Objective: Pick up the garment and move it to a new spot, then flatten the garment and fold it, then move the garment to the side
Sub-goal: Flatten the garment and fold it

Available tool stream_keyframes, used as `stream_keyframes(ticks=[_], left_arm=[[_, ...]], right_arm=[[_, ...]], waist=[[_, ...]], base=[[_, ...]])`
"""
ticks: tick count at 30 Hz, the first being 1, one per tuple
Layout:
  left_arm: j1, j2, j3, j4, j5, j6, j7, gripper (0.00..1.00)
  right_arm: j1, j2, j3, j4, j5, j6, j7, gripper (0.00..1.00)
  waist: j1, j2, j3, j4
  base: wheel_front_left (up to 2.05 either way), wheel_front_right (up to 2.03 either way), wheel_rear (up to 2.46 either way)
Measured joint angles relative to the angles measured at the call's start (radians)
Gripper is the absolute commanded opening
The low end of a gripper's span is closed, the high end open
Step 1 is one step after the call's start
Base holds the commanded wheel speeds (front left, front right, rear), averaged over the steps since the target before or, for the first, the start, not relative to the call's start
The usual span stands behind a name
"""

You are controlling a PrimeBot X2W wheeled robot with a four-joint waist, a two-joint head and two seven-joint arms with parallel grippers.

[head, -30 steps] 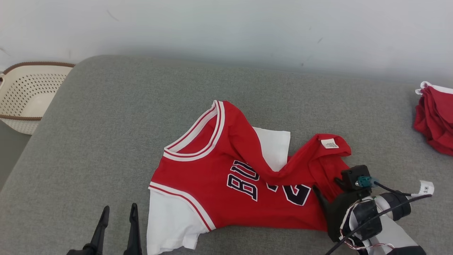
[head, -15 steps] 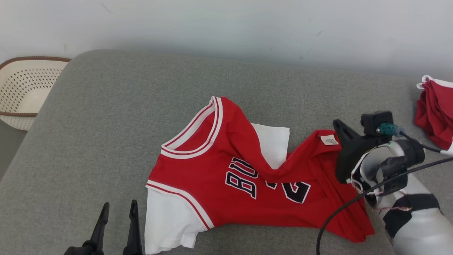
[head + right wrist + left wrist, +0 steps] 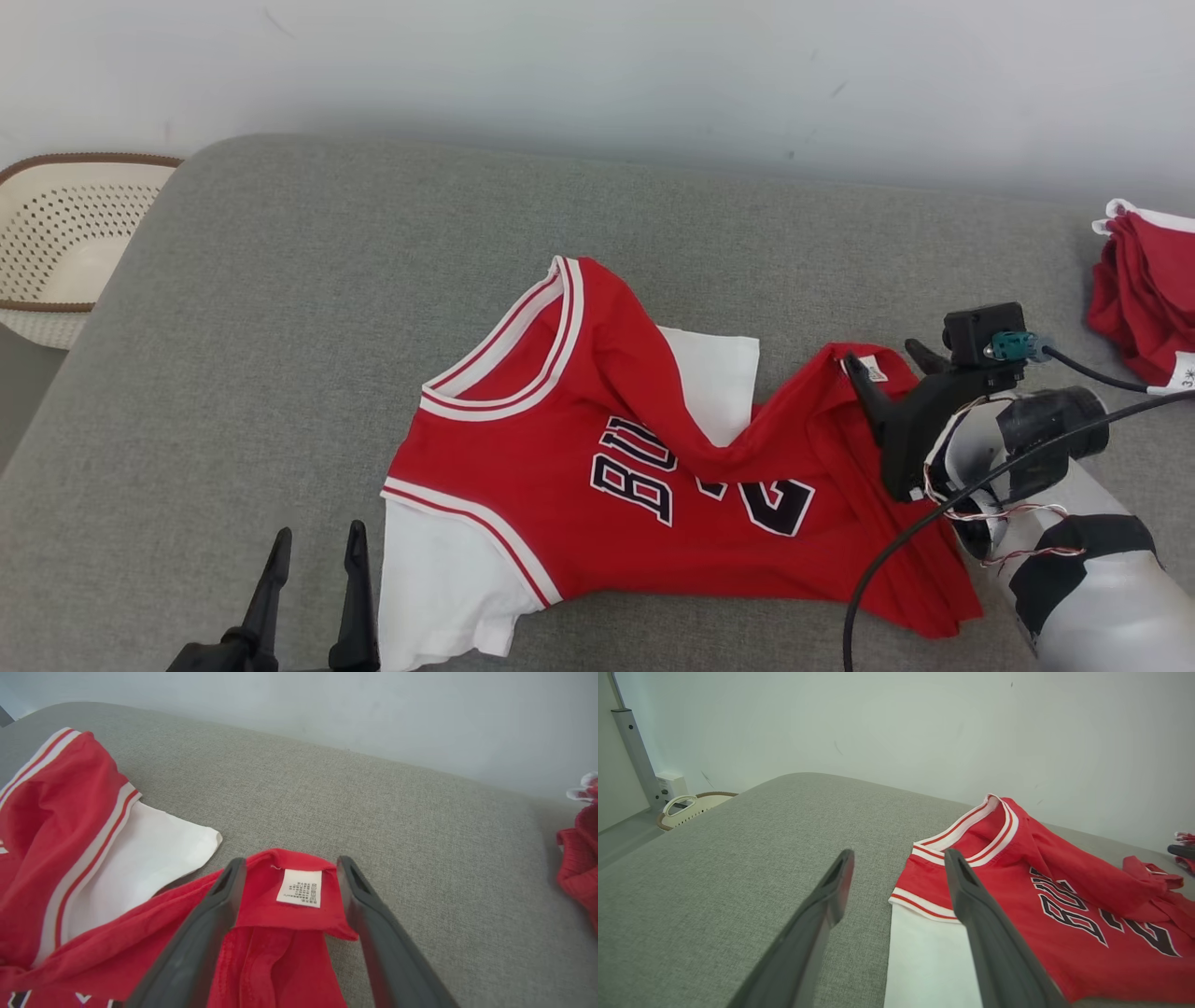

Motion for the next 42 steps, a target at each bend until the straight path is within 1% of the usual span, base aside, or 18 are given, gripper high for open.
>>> stream_keyframes(ticks=[2, 5, 7, 11, 14, 17, 23, 27, 28, 29, 30, 31, 36, 42], left_arm=[[0.001, 0.0, -0.001, 0.0, 0.0, -0.001, 0.0, 1.0], [0.016, 0.0, 0.002, 0.004, 0.0, -0.001, 0.0, 1.0], [0.02, 0.0, 0.003, 0.008, 0.0, -0.001, 0.0, 1.0], [0.022, 0.0, 0.007, 0.008, 0.0, -0.001, 0.0, 1.0], [0.022, 0.0, 0.005, 0.004, 0.0, -0.001, 0.0, 1.0], [0.022, 0.0, -0.002, 0.002, 0.0, 0.0, 0.0, 1.0], [0.018, 0.0, -0.011, 0.002, -0.016, 0.001, 0.0, 1.0], [0.017, 0.0, -0.013, 0.005, -0.019, 0.001, 0.0, 1.0], [0.016, 0.0, -0.014, 0.005, -0.021, 0.001, 0.0, 1.0], [0.016, 0.0, -0.014, 0.005, -0.021, 0.001, 0.0, 1.0], [0.016, 0.0, -0.014, 0.005, -0.021, 0.001, 0.0, 1.0], [0.015, 0.0, -0.013, 0.007, -0.022, 0.001, 0.0, 1.0], [0.015, 0.0, -0.007, 0.009, -0.025, 0.002, 0.0, 1.0], [0.015, 0.0, 0.001, 0.009, -0.025, 0.003, 0.0, 1.0]], right_arm=[[0.01, 0.007, 0.016, -0.01, 0.053, 0.0, 0.031, 1.0], [0.04, 0.001, 0.068, -0.04, 0.114, 0.0, 0.109, 1.0], [0.048, -0.02, 0.097, -0.077, 0.15, 0.0, 0.146, 1.0], [0.065, -0.069, 0.155, -0.147, 0.197, 0.0, 0.256, 1.0], [0.063, -0.1, 0.176, -0.199, 0.213, 0.0, 0.311, 1.0], [0.063, -0.114, 0.189, -0.223, 0.224, 0.0, 0.35, 1.0], [0.07, -0.112, 0.198, -0.203, 0.23, 0.0, 0.407, 1.0], [0.075, -0.1, 0.208, -0.164, 0.213, 0.0, 0.41, 1.0], [0.074, -0.098, 0.208, -0.151, 0.211, 0.0, 0.404, 0.92], [0.074, -0.098, 0.208, -0.151, 0.211, 0.0, 0.404, 0.42], [0.073, -0.097, 0.214, -0.14, 0.198, 0.0, 0.401, 0.04], [0.07, -0.095, 0.216, -0.131, 0.194, 0.0, 0.391, 0.0], [0.053, -0.084, 0.21, -0.092, 0.17, 0.0, 0.323, 0.0], [-0.021, -0.079, 0.171, -0.091, 0.168, 0.0, 0.209, 0.0]], waist=[[0.0, 0.0, -0.004, -0.005], [0.0, 0.0, -0.014, -0.012], [0.0, 0.0, -0.021, -0.018], [0.0, 0.0, -0.032, -0.032], [-0.0001, -0.0001, -0.033, -0.04], [0.0, 0.0, -0.026, -0.039], [0.0, -0.0001, -0.015, -0.021], [0.0, -0.0001, -0.008, -0.009], [0.0, 0.0, -0.006, -0.007], [0.0, 0.0, -0.006, -0.007], [-0.0001, 0.0, -0.005, -0.004], [0.0, 0.0, -0.004, -0.002], [0.0, 0.0, -0.005, 0.003], [-0.0001, 0.0, -0.009, -0.005]], base=[[0.0, 0.0, 0.0], [0.0, 0.0, 0.0], [0.0, 0.0, 0.0], [0.0, 0.0, 0.0], [0.0, 0.0, 0.0], [0.0, 0.0, 0.0], [0.0, 0.0, 0.0], [0.0, 0.0, 0.0], [0.0, 0.0, 0.0], [0.0, 0.0, 0.0], [0.0, 0.0, 0.0], [0.0, 0.0, 0.0], [0.0, 0.0, 0.0], [0.0, 0.0, 0.0]])
